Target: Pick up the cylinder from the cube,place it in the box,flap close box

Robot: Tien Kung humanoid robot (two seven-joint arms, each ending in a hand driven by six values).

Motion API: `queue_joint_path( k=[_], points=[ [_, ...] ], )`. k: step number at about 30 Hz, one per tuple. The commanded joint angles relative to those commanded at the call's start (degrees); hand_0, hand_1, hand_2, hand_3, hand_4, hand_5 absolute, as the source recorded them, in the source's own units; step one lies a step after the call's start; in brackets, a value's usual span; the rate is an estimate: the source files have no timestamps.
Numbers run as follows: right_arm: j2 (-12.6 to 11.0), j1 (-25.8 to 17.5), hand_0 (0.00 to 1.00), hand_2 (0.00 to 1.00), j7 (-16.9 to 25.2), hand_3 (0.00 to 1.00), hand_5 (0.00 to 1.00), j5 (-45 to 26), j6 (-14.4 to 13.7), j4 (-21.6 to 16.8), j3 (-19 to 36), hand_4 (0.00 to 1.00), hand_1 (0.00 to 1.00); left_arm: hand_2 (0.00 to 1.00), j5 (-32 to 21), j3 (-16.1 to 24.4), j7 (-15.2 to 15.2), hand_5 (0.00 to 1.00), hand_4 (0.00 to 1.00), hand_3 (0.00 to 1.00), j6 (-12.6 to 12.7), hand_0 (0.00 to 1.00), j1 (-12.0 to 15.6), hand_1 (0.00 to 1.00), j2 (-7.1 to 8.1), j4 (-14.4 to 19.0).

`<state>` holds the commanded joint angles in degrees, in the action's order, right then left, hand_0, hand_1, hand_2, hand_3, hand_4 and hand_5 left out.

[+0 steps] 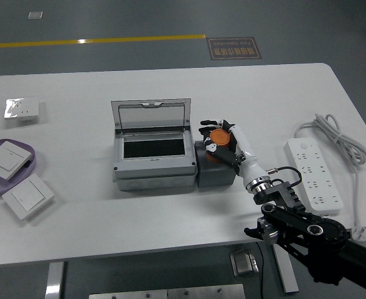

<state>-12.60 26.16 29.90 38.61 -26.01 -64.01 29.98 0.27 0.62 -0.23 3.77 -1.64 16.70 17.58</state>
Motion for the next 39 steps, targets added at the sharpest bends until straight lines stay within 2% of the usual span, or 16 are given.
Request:
queue_joint_path(
  k=[1,7,8,13,14,19,20,25,26,28,31,32,37,39],
  points=[
    [-0.01,0.0,0.564,0.486,0.1,0.394,0.002,-0.06,-0.09,-0.06,0.05,0.002,0.539,0.604,0.01,0.0,0.0,0.238,0.706,0.629,0.0,0.615,0.0,0.628,0.0,0.0],
    [-0.31,0.1,0.564,0.486,0.93,0.394,0.002,0.14,-1.06,-1.61,2.42,0.002,0.539,0.604,0.04,0.02,-0.02,0.238,0.706,0.629,0.01,0.615,0.01,0.628,-0.03,0.0],
    [-0.42,0.2,0.503,0.436,1.04,0.312,0.002,0.3,-1.25,-2.08,3.12,0.002,0.476,0.604,0.02,0.0,-0.04,0.236,0.707,0.63,0.02,0.616,0.01,0.628,-0.03,0.0],
    [-1.35,0.88,0.503,0.436,0.61,0.312,0.002,2.6,-2.77,-5.5,6.85,0.002,0.476,0.604,0.03,0.02,-0.04,0.236,0.707,0.63,0.03,0.616,-0.06,0.628,-0.07,-0.01],
    [-1.63,1.01,0.472,0.404,-0.05,0.29,0.002,4.02,-3.41,-6.75,7.93,0.002,0.454,0.605,-0.04,-0.03,-0.07,0.238,0.707,0.631,0.02,0.616,-0.1,0.629,-0.07,0.0],
    [-2.49,1.3,0.472,0.404,-4.08,0.29,0.002,10.87,-4.97,-12.5,11.3,0.002,0.454,0.605,0.01,0.09,0.01,0.238,0.707,0.631,0.06,0.616,-0.09,0.629,-0.05,-0.04],
    [-2.56,1.35,0.319,0.335,-4.95,0.264,0.002,12.27,-5.2,-13.61,11.62,0.002,0.331,0.604,0.01,0.09,0.02,0.244,0.71,0.63,0.06,0.616,-0.07,0.628,-0.04,-0.04],
    [-2.36,2.49,0.319,0.335,-11.89,0.264,0.002,22.54,-6.62,-19.92,11.98,0.002,0.331,0.604,0.1,0.19,0.11,0.244,0.71,0.63,0.08,0.616,0.03,0.628,0.04,-0.06],
    [-2.14,2.96,0.108,0.222,-13.71,0.196,0.002,24.94,-6.38,-21.2,11.62,0.002,0.187,0.605,0.18,0.26,0.15,0.242,0.709,0.631,0.08,0.615,0.02,0.629,0.09,-0.07],
    [-1.57,3.95,0.108,0.222,-16.95,0.196,0.002,29.41,-5.83,-23.13,10.59,0.002,0.187,0.605,0.32,0.38,0.21,0.242,0.709,0.631,0.08,0.615,-0.01,0.629,0.2,-0.09],
    [-0.34,6.14,0.108,0.222,-21.49,0.196,0.002,35.94,-3.92,-23.33,7.57,0.002,0.187,0.605,0.33,0.33,0.2,0.242,0.709,0.631,0.06,0.615,-0.08,0.629,0.3,-0.08],
    [0.2,7.09,0.002,0.194,-23.06,0.163,0.002,38.35,-2.75,-22.7,6.35,0.002,0.12,0.605,0.39,0.35,0.23,0.247,0.71,0.631,0.04,0.615,-0.13,0.629,0.32,-0.07],
    [2.95,11.3,0.002,0.194,-30.9,0.163,0.002,49.17,4.05,-19.46,0.45,0.002,0.12,0.605,0.92,0.65,0.45,0.247,0.71,0.631,0.01,0.615,-0.37,0.629,0.44,-0.07],
    [3.91,12.49,0.002,0.192,-34.28,0.151,0.002,53.55,7.13,-18.33,-1.72,0.002,0.091,0.606,1.05,0.78,0.53,0.257,0.713,0.631,0.03,0.615,-0.41,0.628,0.46,-0.09]
  ],
)
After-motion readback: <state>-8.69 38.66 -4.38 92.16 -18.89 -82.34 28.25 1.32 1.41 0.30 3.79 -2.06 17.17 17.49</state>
